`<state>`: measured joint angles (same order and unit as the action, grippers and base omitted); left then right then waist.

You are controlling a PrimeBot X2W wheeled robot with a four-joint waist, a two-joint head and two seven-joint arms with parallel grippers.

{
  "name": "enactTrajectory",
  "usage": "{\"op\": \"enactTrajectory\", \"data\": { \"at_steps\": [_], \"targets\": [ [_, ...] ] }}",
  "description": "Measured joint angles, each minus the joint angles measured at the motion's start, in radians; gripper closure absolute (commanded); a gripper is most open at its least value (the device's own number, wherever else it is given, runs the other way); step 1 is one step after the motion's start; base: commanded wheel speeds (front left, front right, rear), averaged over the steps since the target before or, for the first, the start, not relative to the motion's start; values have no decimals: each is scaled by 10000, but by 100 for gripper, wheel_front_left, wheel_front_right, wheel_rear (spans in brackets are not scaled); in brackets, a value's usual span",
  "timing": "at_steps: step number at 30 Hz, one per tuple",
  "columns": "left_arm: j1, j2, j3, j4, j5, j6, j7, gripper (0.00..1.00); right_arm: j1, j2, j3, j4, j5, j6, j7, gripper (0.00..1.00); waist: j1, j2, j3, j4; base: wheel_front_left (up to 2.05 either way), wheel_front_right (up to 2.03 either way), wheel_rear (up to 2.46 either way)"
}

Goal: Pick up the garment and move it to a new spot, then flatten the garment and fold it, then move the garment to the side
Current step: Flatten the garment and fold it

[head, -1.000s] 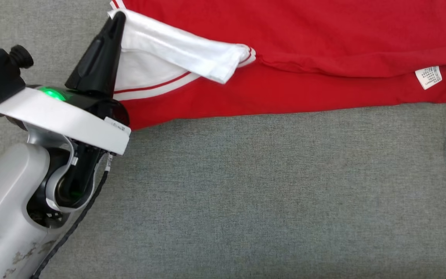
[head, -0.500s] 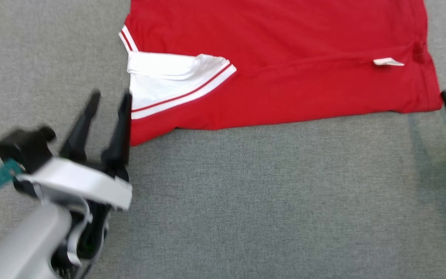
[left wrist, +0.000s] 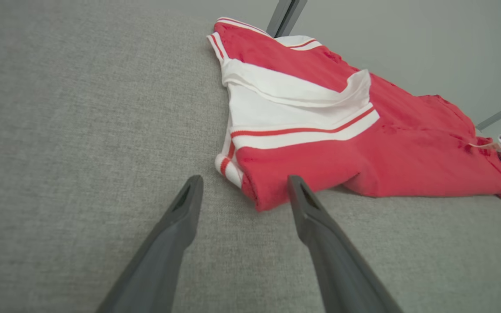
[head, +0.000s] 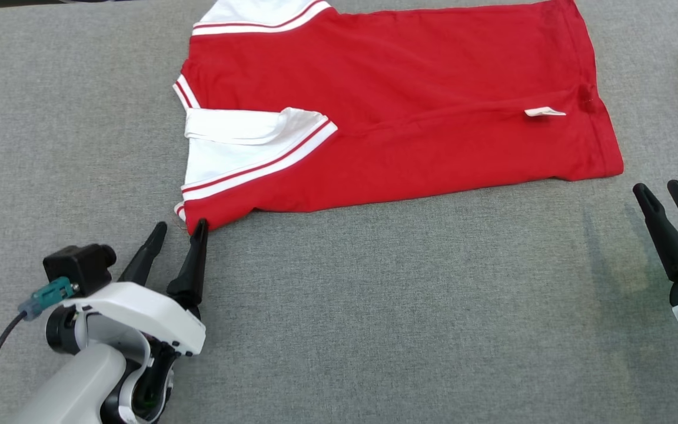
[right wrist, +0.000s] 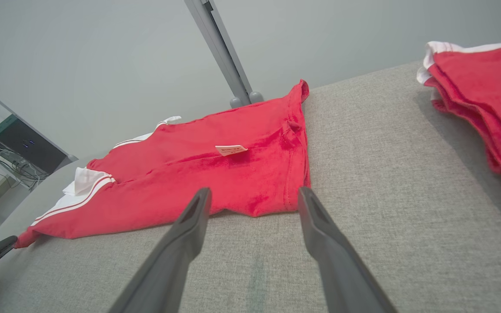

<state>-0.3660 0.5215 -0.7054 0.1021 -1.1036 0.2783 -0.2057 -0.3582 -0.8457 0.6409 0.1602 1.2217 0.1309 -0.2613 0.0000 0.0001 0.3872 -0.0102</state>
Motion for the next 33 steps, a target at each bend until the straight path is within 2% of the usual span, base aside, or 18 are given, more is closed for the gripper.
{"op": "enactTrajectory", "data": {
  "at_steps": [8, 9, 10, 11, 19, 25, 32, 33],
  "targets": [
    [-580, -107, -153, 502, 17, -314, 372, 0, 37, 77, -159, -6, -104, 0, 2, 0, 1, 0, 221, -144, 0, 0, 0],
    [-626, -107, -184, 520, 17, -359, 414, 6, 37, 82, -174, -8, -107, 0, 0, 0, 0, 0, 252, -159, 0, 0, 0],
    [-673, -104, -196, 525, 33, -397, 410, 68, 35, 90, -192, -8, -115, 0, 2, 0, 0, 0, 282, -172, 0, 0, 0],
    [-718, -102, -213, 525, 38, -414, 412, 100, 35, 98, -203, -10, -117, 0, 0, 0, 0, 0, 307, -183, 0, 0, 0],
    [-673, 61, -217, 104, 180, -472, 207, 100, -384, 635, -165, 606, 150, 0, 44, 0, 0, 0, 352, -96, 0, 0, 0],
    [-689, 182, -211, -165, 282, -364, 291, 100, -1524, 1197, 150, 1896, 947, 0, 802, 0, 0, 0, 484, 42, 0, 0, 0],
    [-861, 159, -282, -332, 384, -307, 384, 100, -2452, 1538, 665, 3078, 1346, 0, 1404, 0, 0, 0, 710, 244, 0, 0, 0],
    [-884, 146, -293, -328, 385, -309, 384, 100, -2522, 1528, 740, 3124, 1402, 0, 1469, 56, 1, -1, 724, 275, 0, 0, 0]
  ]
}}
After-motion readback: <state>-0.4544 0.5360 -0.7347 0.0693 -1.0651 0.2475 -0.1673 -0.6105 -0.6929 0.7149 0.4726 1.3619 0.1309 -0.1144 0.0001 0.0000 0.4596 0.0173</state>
